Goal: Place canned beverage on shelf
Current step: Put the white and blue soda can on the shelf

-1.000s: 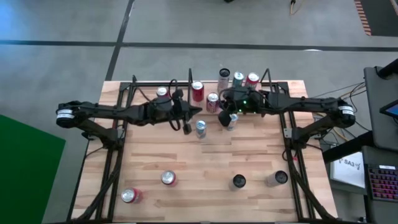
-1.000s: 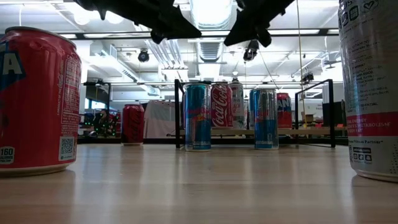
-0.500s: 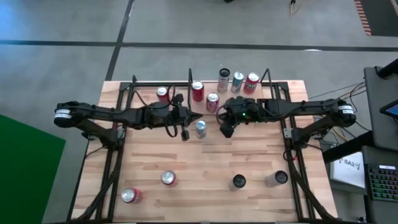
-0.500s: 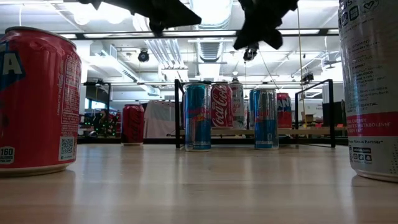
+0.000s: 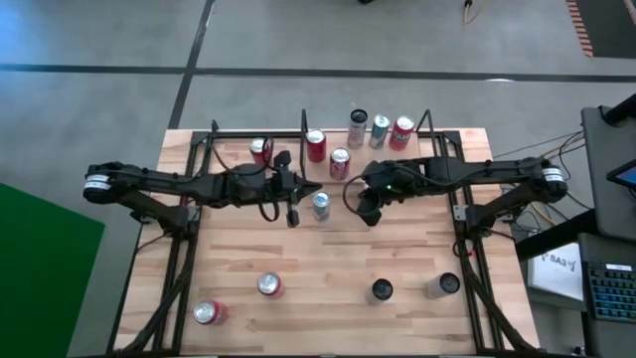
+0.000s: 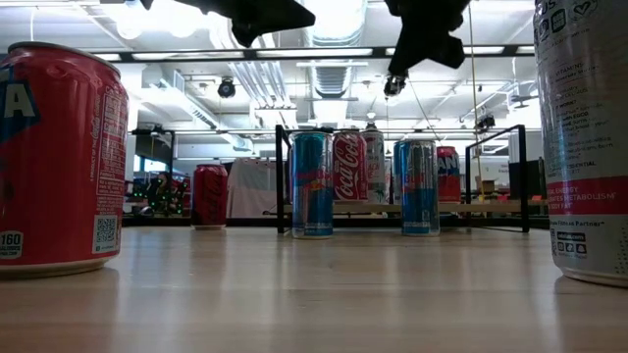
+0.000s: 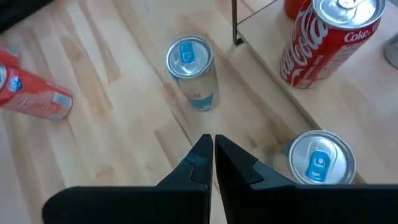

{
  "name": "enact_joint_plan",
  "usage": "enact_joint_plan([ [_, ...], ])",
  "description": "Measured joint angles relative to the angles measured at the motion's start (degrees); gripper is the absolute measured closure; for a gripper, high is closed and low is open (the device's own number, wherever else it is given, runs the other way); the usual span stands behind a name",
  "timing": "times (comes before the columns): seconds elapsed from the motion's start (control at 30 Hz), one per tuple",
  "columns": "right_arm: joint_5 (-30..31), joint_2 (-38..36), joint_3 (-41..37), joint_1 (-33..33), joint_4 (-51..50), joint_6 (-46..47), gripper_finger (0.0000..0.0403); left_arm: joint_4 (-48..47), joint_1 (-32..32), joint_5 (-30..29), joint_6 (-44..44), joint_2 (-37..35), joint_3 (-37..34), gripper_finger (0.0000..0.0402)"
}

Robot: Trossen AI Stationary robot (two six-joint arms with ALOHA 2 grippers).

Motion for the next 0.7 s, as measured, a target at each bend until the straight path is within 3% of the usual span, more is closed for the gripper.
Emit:
enact_joint_plan([
  [0.47, 0.06, 7.03, 9.72, -0.14, -16.66, -1.30, 0.0394, -0.38, -0.09, 0.00, -0.26, 0.00, 0.00, 0.0402],
  [0.7, -1.20, 7.59, 9.93, 0.20, -25.17, -16.20, 0.0394, -0.46, -0.09, 0.00, -0.88, 0.00, 0.00, 0.0402],
])
